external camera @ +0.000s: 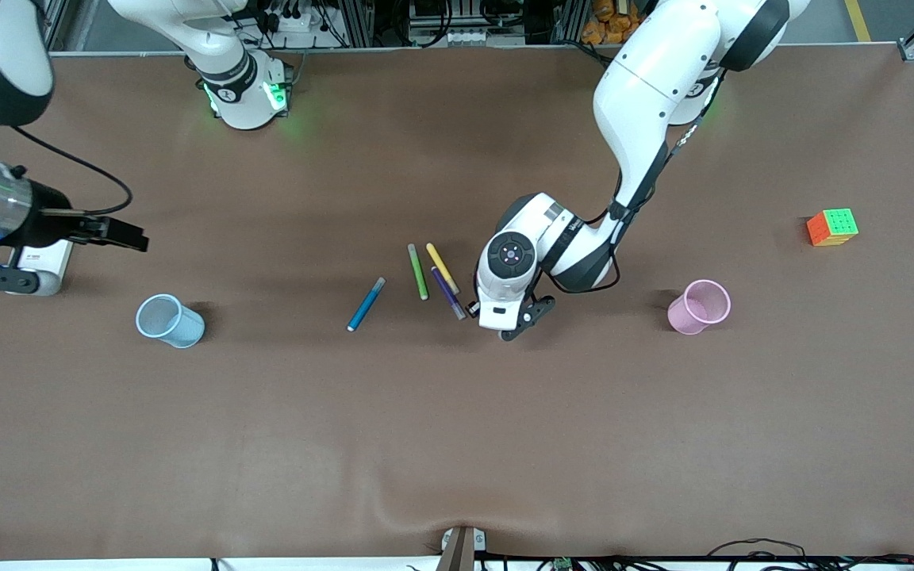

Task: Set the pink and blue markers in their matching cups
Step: 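Grasp the pink marker with the left gripper while the right gripper reaches the blue marker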

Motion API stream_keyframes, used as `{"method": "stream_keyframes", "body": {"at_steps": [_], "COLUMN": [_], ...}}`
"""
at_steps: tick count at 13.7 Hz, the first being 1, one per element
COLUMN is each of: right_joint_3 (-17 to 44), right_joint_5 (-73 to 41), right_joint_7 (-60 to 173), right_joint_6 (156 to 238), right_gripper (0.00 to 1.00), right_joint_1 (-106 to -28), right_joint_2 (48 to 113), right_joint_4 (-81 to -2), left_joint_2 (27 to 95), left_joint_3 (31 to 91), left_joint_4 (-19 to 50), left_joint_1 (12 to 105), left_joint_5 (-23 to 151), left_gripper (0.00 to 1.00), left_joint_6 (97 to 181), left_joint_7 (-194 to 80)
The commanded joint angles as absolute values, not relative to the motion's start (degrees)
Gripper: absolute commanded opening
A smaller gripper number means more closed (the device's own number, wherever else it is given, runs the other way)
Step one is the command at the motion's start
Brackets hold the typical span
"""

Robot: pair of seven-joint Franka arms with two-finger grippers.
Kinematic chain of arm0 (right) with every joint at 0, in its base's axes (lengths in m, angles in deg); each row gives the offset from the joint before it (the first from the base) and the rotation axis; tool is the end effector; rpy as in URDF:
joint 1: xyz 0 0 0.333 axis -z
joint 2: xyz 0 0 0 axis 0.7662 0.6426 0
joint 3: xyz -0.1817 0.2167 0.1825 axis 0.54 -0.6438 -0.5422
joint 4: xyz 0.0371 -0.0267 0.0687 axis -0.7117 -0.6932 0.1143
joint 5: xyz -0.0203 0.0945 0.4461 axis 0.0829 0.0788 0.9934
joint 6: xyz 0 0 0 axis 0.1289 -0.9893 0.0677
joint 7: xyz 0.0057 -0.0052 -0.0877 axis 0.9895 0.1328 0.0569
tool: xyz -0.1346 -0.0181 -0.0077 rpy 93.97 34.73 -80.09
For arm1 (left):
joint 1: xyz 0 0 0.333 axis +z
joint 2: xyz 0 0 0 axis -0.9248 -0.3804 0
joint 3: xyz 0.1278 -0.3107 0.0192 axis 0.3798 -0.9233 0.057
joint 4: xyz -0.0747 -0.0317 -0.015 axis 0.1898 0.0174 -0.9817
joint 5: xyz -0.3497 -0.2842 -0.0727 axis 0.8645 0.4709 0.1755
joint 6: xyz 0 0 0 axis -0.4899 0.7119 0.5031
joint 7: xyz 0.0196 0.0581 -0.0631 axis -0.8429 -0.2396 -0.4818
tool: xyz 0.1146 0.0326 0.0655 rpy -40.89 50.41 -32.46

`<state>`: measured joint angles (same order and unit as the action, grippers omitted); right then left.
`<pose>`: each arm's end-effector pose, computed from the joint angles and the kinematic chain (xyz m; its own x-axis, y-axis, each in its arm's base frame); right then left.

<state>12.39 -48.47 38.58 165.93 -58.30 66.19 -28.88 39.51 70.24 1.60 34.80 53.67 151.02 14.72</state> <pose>0.6482 0.0570 0.5472 0.9700 -0.1513 -0.1901 -0.1588 -0.9870 -0.0250 0.5777 -0.5022 0.1173 0.7818 0.6131 -0.1140 0.6123 -0.7893 -0.0463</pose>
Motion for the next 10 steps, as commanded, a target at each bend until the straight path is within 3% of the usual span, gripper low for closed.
{"method": "stream_keyframes", "body": {"at_steps": [1,5,10], "right_joint_3": [12.7,12.7,12.7], "right_joint_5": [-47.6,-43.6,-40.3], "right_joint_7": [32.6,30.8,23.0], "right_joint_6": [166.4,167.3,172.7], "right_gripper": [1.00,1.00,1.00], "right_joint_1": [-59.9,-60.6,-64.2], "right_joint_2": [66.8,69.6,73.8], "right_joint_4": [-27.5,-28.1,-28.5], "left_joint_2": [39.1,39.3,40.9], "left_joint_3": [70.9,70.8,70.9], "left_joint_4": [1.3,1.3,1.4], "left_joint_1": [34.3,34.4,35.7], "left_joint_5": [52.7,52.7,52.3], "left_gripper": [0.24,0.08,0.06], "left_joint_6": [151.0,151.0,150.5], "left_joint_7": [16.0,15.8,14.8]}}
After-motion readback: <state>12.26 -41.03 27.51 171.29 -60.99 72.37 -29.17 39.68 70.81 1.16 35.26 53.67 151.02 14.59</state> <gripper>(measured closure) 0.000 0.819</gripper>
